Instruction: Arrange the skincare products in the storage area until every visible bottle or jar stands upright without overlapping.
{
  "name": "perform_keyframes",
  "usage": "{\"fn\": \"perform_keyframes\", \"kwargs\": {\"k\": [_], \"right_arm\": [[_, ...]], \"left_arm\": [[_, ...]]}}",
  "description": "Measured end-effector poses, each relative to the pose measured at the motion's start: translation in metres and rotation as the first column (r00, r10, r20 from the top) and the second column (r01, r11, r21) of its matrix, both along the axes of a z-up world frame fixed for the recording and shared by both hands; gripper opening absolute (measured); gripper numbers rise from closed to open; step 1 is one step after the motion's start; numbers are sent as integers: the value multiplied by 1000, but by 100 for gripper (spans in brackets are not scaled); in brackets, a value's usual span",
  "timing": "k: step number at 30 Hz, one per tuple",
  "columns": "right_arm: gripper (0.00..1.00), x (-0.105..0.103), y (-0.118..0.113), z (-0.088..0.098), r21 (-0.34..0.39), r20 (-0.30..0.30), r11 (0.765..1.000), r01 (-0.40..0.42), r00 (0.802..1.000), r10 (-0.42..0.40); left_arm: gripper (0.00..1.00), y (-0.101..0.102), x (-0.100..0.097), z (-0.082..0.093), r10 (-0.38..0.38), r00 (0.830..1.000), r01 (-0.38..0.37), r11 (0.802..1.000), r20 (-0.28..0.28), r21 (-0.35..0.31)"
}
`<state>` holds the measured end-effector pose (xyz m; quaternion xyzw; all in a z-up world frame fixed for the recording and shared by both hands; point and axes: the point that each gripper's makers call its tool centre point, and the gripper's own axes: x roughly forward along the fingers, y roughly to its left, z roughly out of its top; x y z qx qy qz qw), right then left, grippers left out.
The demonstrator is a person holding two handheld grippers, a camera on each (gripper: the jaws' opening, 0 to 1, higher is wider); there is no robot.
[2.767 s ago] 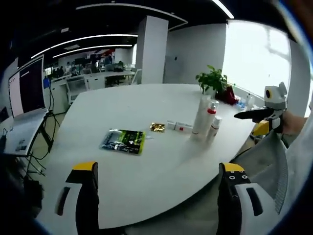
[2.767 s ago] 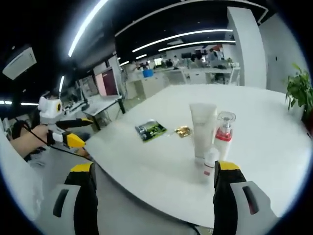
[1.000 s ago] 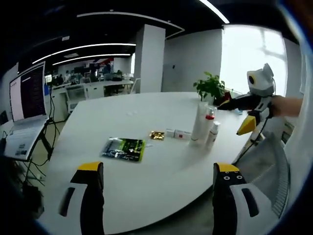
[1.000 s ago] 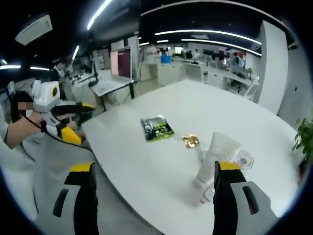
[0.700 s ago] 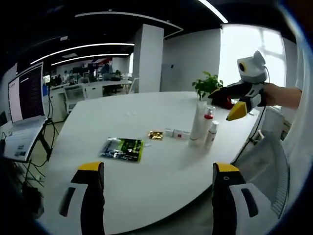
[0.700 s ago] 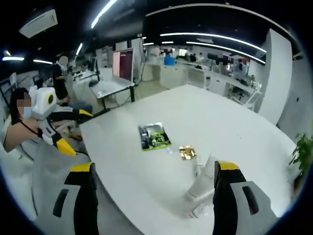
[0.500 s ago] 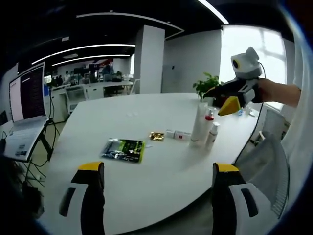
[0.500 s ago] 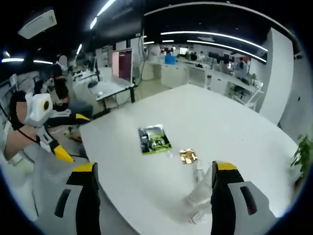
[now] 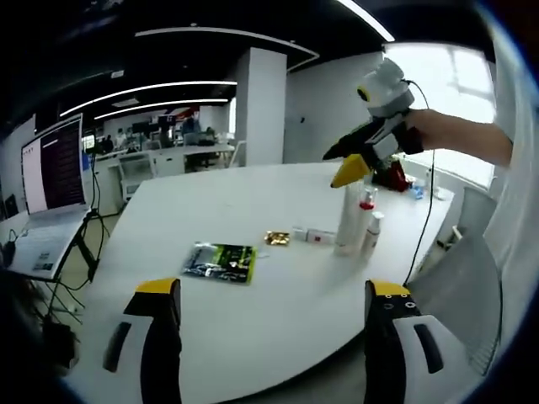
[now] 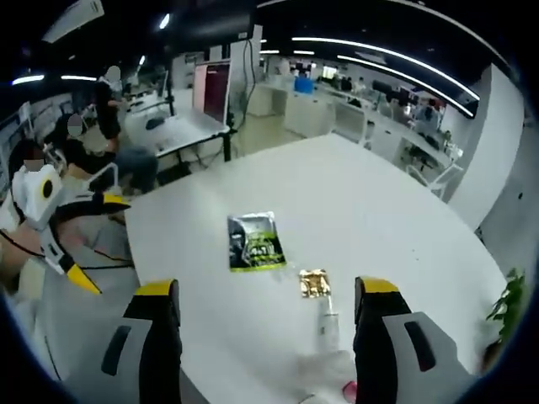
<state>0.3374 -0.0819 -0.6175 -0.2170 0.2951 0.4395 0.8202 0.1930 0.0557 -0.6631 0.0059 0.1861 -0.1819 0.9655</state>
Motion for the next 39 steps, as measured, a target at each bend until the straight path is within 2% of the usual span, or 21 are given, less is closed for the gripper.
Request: {"fn": "perform_keyframes", "kwargs": {"k": [3, 4, 10, 12, 17, 21, 23, 26, 28, 33, 39], "right_arm": [[84, 8, 1, -8, -44, -10, 999, -5, 1000, 4], [84, 10, -6, -14, -97, -26, 995, -1, 1000, -2], [82, 33, -12, -34, -165, -72, 986, 7, 997, -19], [77, 39, -16, -40, -186, -85, 982, 18, 996, -34], [75, 52, -20, -61, -233, -183, 971, 50, 979, -94], [71, 57, -27, -71, -277, -211, 958, 71, 968, -132], [70, 65, -26, -75, -277, -225, 957, 88, 962, -154], [71, 58, -18, -77, -234, -290, 965, 120, 939, -187], [72, 56, -16, -82, -240, -307, 964, 116, 933, -189], [72, 59, -15, -85, -252, -301, 961, 118, 934, -194], [72, 69, -21, -93, -293, -329, 946, 137, 915, -234]], "left_arm": [[82, -5, -2, 5, 8, 1000, -8, 1000, 8, -13], [82, -2, -1, 4, 10, 1000, -10, 1000, 10, -17], [81, -4, -2, 7, 7, 1000, -7, 999, 8, -34], [81, -3, -2, 7, 8, 1000, -8, 999, 7, -34], [81, -2, -2, 7, 14, 1000, -14, 999, 4, -39], [81, -2, -2, 6, 9, 1000, -9, 1000, -1, -24], [81, -3, -2, 6, 7, 1000, -7, 1000, -2, -16], [81, -2, -3, 5, 10, 1000, -10, 1000, -3, -10], [81, -1, -3, 5, 13, 1000, -14, 1000, -3, -18], [81, 1, -2, 6, 25, 1000, -25, 999, -5, -44], [81, 0, -2, 4, 22, 1000, -22, 999, -18, -41]]}}
